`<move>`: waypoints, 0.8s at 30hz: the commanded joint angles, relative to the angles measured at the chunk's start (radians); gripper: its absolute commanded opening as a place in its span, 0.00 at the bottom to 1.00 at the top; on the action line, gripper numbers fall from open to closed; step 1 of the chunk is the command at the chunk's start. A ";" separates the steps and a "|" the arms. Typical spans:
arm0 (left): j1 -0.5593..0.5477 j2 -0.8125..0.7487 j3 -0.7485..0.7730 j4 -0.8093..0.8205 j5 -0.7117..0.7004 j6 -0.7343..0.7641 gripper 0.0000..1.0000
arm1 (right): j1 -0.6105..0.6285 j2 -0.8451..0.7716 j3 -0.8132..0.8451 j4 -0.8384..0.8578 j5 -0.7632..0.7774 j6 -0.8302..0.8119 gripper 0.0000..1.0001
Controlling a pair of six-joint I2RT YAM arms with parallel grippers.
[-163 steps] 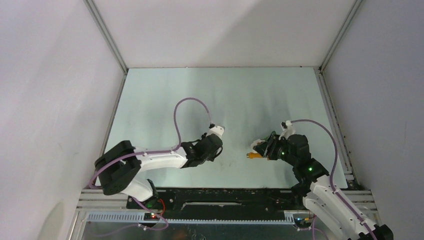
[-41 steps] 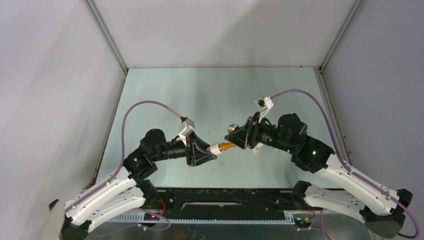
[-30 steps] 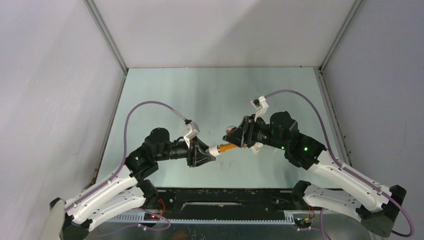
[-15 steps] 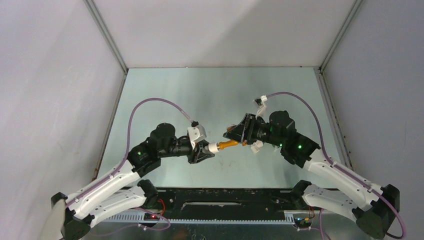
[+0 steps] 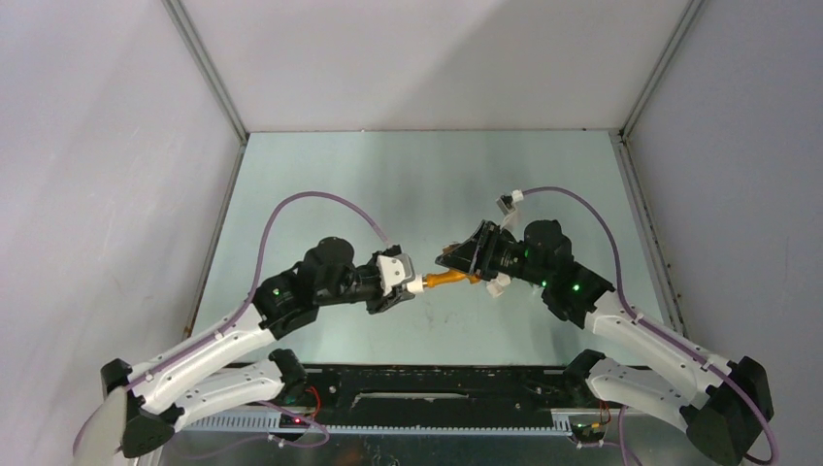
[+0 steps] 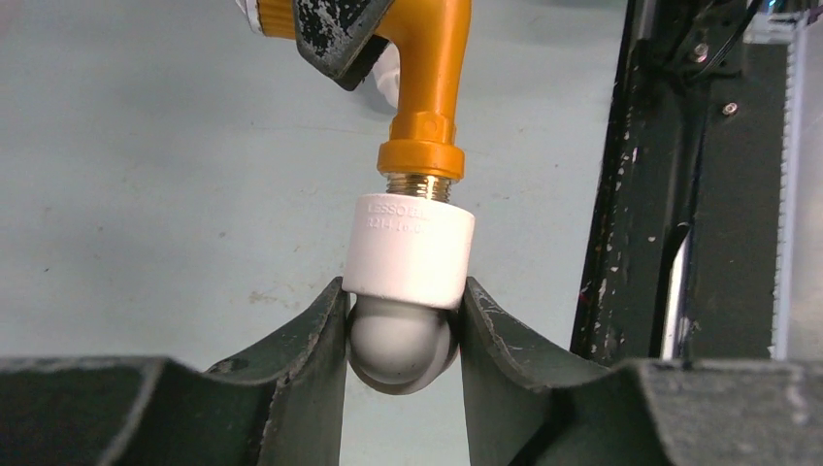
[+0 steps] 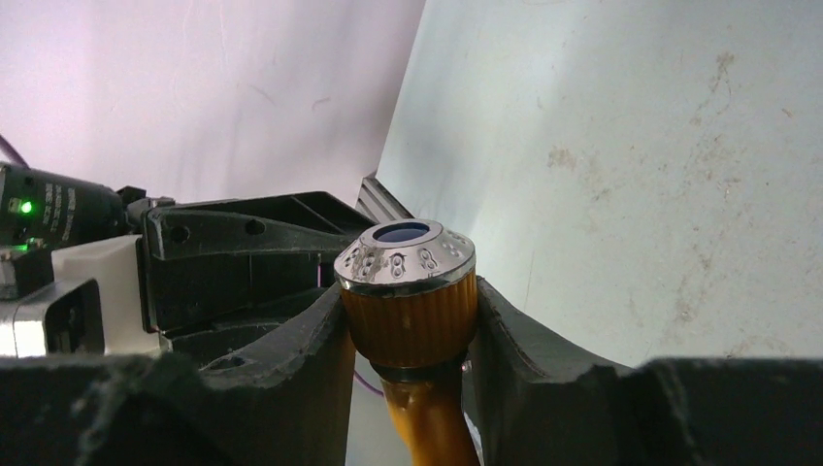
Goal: Install the water faucets
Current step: Install the water faucet onto the adaptor.
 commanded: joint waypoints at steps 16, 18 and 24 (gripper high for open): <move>-0.148 -0.057 0.027 0.231 -0.166 0.159 0.00 | -0.027 0.008 -0.071 0.240 -0.009 0.162 0.00; -0.151 -0.058 0.026 0.224 -0.163 0.181 0.00 | -0.027 0.011 -0.071 0.247 -0.016 0.169 0.00; -0.160 -0.049 0.038 0.185 -0.140 0.259 0.00 | -0.031 0.006 -0.071 0.229 -0.019 0.171 0.00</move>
